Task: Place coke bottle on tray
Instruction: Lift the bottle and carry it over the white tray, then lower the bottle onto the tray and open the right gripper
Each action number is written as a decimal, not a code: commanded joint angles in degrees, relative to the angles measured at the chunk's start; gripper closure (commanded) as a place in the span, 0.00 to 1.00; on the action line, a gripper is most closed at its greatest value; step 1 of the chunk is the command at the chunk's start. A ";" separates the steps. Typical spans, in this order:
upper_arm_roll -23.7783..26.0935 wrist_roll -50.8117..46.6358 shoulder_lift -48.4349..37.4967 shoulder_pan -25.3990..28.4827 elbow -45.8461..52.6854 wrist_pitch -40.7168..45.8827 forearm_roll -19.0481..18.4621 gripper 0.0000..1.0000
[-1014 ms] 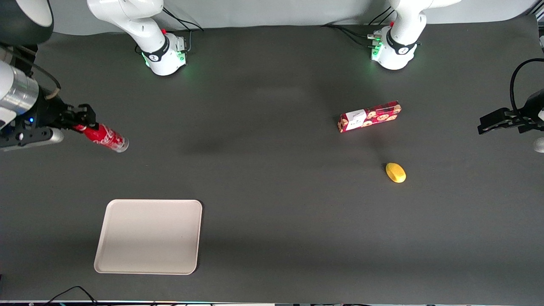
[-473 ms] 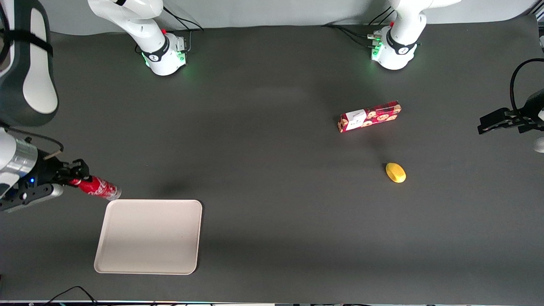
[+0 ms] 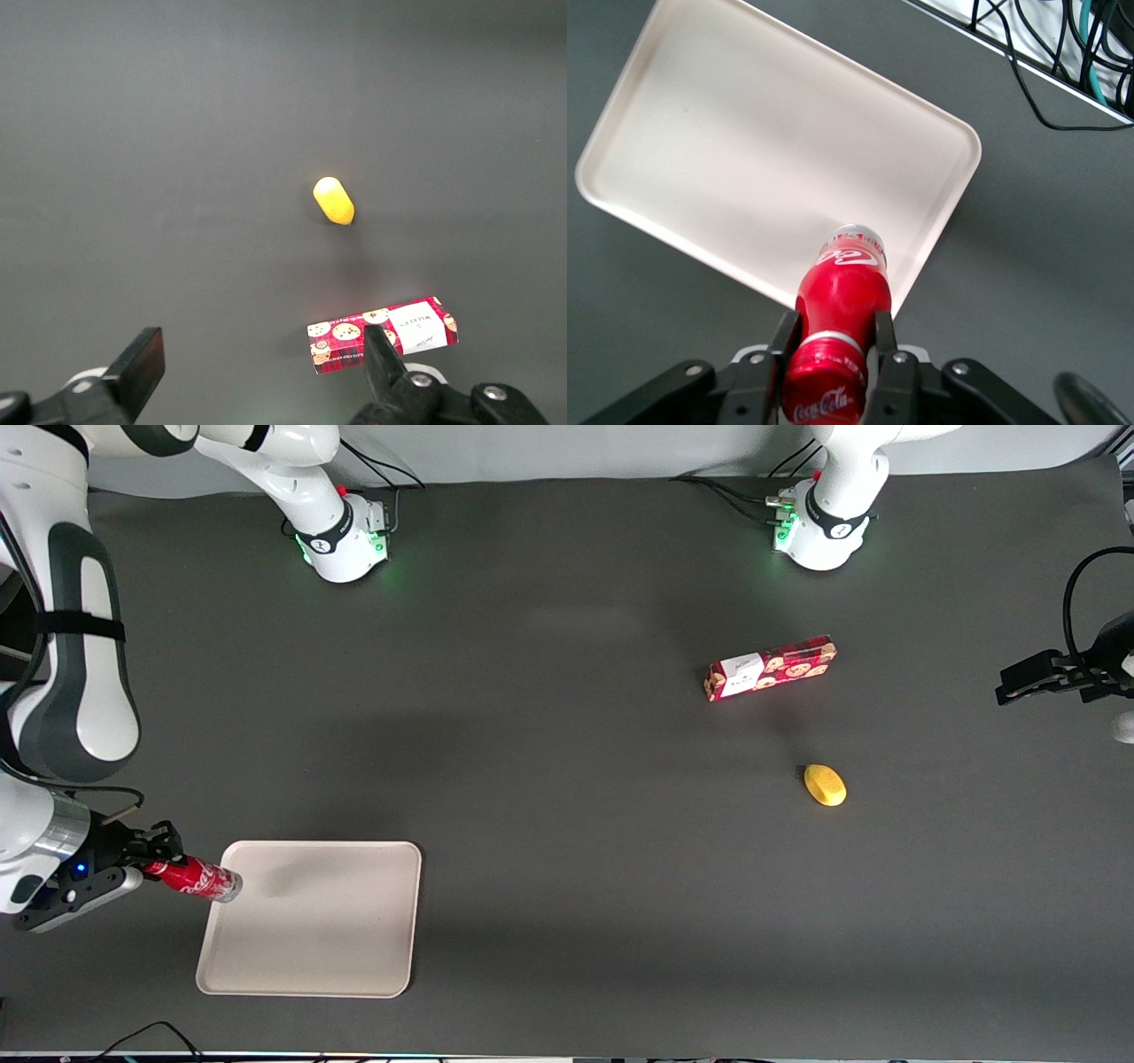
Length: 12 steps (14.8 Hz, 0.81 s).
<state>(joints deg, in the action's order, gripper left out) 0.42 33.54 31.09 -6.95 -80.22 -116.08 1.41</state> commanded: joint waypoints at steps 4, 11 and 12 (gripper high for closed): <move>0.46 8.12 5.56 -1.75 2.70 -4.24 -0.10 1.00; 0.46 10.49 8.11 -2.28 2.79 -4.51 -0.01 1.00; 0.46 10.49 8.20 -2.28 2.79 -4.51 -0.09 1.00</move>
<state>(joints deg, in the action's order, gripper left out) 0.41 42.31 38.08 -8.65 -79.59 -120.59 1.41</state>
